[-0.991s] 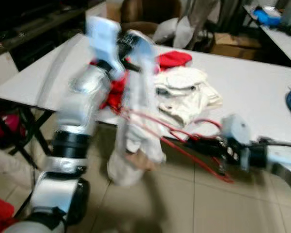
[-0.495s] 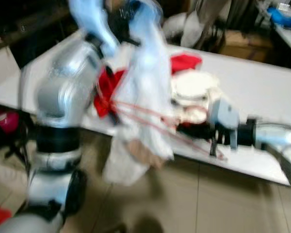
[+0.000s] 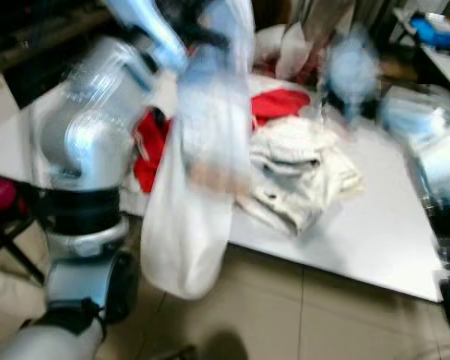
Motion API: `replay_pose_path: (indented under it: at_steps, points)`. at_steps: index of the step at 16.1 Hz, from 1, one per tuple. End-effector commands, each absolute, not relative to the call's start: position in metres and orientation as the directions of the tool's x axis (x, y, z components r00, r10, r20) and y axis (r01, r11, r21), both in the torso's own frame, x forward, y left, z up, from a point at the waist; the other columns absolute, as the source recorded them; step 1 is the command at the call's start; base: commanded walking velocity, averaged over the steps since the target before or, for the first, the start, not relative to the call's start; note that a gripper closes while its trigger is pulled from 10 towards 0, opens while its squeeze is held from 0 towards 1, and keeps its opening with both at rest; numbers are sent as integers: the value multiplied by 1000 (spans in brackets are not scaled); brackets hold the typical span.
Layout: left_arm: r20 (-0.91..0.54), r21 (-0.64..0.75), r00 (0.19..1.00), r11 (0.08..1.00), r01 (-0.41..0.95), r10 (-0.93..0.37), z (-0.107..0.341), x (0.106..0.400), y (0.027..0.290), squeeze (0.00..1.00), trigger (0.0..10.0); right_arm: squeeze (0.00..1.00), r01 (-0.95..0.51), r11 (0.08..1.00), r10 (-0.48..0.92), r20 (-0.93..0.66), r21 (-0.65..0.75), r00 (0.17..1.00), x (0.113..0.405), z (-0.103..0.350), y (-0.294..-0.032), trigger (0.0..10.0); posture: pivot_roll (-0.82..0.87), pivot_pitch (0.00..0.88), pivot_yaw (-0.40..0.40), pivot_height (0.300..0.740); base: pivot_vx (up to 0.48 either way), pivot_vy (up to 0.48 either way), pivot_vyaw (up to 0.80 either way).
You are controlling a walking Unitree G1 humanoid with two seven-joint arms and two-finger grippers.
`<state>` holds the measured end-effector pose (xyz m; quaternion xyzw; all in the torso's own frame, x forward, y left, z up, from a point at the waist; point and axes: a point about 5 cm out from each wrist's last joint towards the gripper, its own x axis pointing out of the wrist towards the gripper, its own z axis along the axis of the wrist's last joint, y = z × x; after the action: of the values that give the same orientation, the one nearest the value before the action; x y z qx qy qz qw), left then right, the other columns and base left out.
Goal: Hang hanger
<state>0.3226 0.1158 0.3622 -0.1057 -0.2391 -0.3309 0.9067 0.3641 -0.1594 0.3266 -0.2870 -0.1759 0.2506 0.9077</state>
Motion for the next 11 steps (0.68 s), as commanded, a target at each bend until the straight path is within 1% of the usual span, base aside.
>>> replay_pose_path:
  at_steps: [1,2,3,4,5,6,7,8,9,10,11]
  points:
    - [544,-23,603,708,705,-583,376,314,105,0,10000,0,-50,877,322,508,-478,799,357,390,-201,10000,41,0,-85,740,386,0,0]
    - [565,-32,591,700,713,-576,381,311,106,0,10000,0,85,891,262,657,-446,707,346,426,-208,10000,42,0,-89,740,386,0,0]
    - [568,-33,589,699,714,-575,381,311,107,0,10000,0,124,879,262,683,-461,682,343,433,-208,10000,42,0,-89,740,386,0,0]
    - [567,-34,591,701,713,-573,381,310,107,0,10000,0,179,850,284,717,-495,636,341,435,-203,10000,43,0,-94,740,382,0,0]
    - [564,-38,595,701,712,-573,380,310,107,0,10000,0,142,843,312,688,-518,655,349,424,-198,10000,41,0,-93,740,386,0,0]
    - [555,-42,603,704,709,-573,377,311,107,0,10000,0,53,823,363,596,-565,717,362,399,-191,10000,39,0,-91,740,382,0,0]
    - [532,-44,621,714,699,-576,370,313,105,0,10000,0,-45,777,426,473,-628,771,373,362,-185,10000,38,0,-89,740,382,0,0]
    - [513,-41,636,723,690,-577,366,315,104,0,10000,0,-108,750,458,396,-652,796,377,341,-182,10000,38,0,-86,740,375,0,0]
    - [462,-40,676,748,662,-574,354,319,102,0,10000,0,-205,706,500,271,-678,822,379,301,-179,10000,38,0,-85,740,281,0,0]
    - [404,-44,718,772,634,-567,340,323,102,0,10000,0,-295,665,542,172,-686,822,376,269,-177,10000,40,0,-79,740,0,0,0]
    - [307,-35,768,800,600,-562,315,325,103,0,10000,0,-421,607,611,57,-674,789,361,239,-173,10000,38,0,-76,740,0,0,0]
